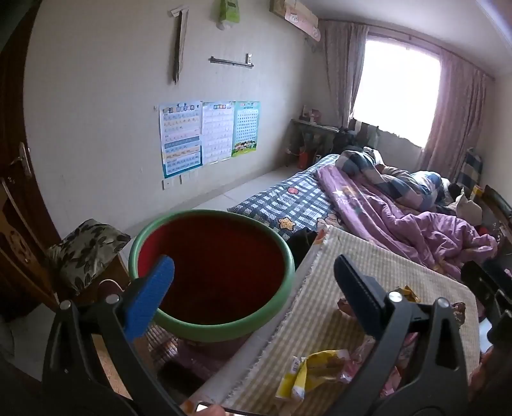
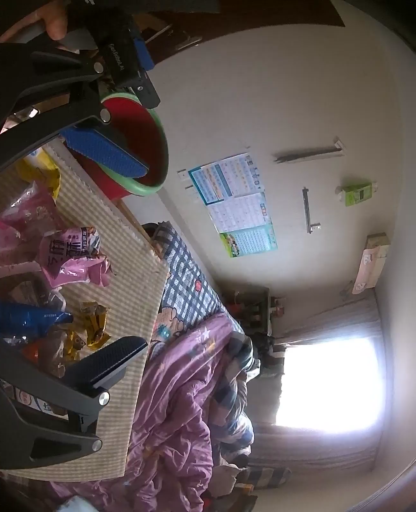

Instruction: Collect trash

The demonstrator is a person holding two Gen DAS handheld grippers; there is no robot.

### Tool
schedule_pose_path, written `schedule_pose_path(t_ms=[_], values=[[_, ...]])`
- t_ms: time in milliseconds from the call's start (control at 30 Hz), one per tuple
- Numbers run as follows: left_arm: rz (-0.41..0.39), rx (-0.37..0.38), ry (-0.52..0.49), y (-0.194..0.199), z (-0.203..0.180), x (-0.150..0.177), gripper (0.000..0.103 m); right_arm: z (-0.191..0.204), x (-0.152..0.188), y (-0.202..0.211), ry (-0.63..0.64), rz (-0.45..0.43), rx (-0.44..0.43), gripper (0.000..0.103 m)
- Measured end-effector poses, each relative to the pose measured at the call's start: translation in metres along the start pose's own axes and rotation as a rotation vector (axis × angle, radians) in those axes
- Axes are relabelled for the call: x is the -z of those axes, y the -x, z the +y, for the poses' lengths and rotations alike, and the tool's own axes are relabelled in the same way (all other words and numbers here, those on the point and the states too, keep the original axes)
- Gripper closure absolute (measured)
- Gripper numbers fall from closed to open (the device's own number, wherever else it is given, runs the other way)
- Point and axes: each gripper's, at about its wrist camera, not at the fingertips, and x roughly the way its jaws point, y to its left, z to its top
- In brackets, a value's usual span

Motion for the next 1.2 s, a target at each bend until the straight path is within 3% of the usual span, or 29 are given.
schedule_pose_path(t_ms=[467,1200], values=[[-0.031,-0.045,-0.007,0.009,0.014,-0.004,0.005,-0.005,0.003,0.001,-0.022,0.020,0.014,0.007],[-0.013,-0.037,0.009,0.004,0.020,0.003,0.005,0.002,0.009,-0.006,-0.012,0.034,0.003,0.007]])
